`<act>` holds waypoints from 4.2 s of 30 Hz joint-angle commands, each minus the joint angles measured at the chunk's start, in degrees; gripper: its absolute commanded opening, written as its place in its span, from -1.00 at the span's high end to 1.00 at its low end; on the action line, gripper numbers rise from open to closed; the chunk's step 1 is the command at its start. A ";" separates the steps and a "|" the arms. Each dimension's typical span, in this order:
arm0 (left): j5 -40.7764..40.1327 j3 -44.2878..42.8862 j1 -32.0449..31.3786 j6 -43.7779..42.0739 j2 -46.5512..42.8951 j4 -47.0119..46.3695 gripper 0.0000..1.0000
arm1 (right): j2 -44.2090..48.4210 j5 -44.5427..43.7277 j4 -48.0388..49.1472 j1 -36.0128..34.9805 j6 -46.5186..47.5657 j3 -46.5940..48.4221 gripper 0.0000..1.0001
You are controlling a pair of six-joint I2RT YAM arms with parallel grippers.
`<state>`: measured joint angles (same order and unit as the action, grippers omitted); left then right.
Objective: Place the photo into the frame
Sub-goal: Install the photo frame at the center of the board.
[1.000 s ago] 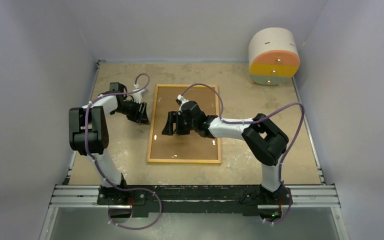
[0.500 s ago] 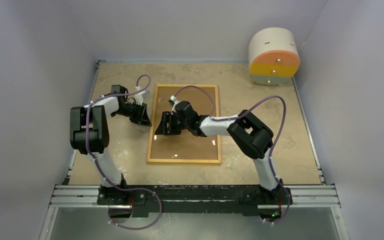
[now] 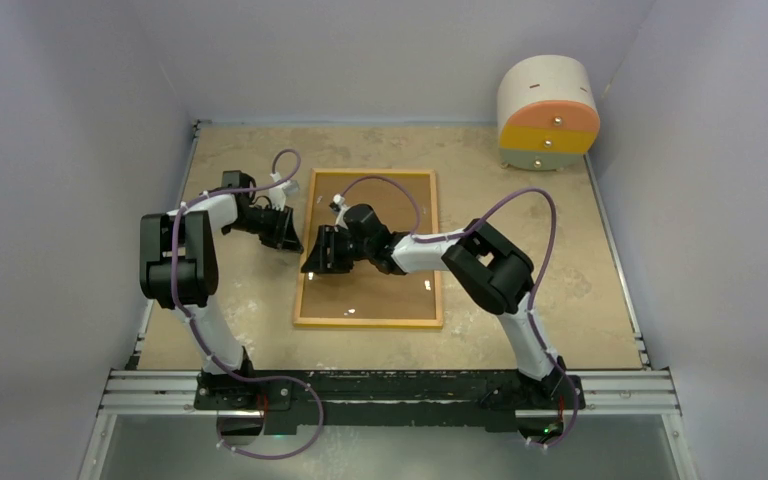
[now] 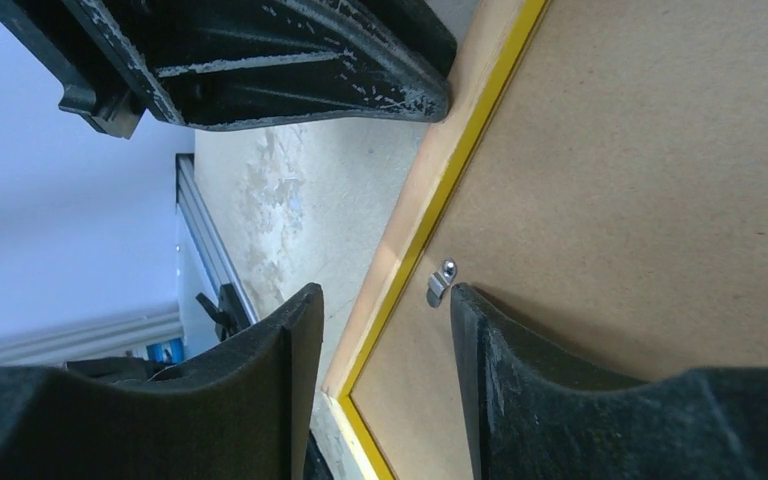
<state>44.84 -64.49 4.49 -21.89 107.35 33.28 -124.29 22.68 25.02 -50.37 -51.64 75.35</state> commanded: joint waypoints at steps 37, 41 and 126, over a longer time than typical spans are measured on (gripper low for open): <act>-2.89 2.92 -0.98 -4.08 0.32 -1.20 0.99 | 3.00 -6.71 -0.21 -2.31 -6.53 -4.56 0.08; -3.26 3.10 -0.98 -4.10 0.30 -1.36 1.00 | 1.17 -5.93 -0.84 -2.46 -6.57 -2.60 0.09; -0.37 -16.72 -1.06 3.34 9.85 0.85 0.77 | -7.31 1.17 -6.61 16.00 3.35 17.94 -0.02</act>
<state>41.89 -78.96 3.57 -19.88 115.87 34.11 -127.50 21.21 23.75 -34.06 -52.34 87.50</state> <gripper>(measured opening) 0.133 0.514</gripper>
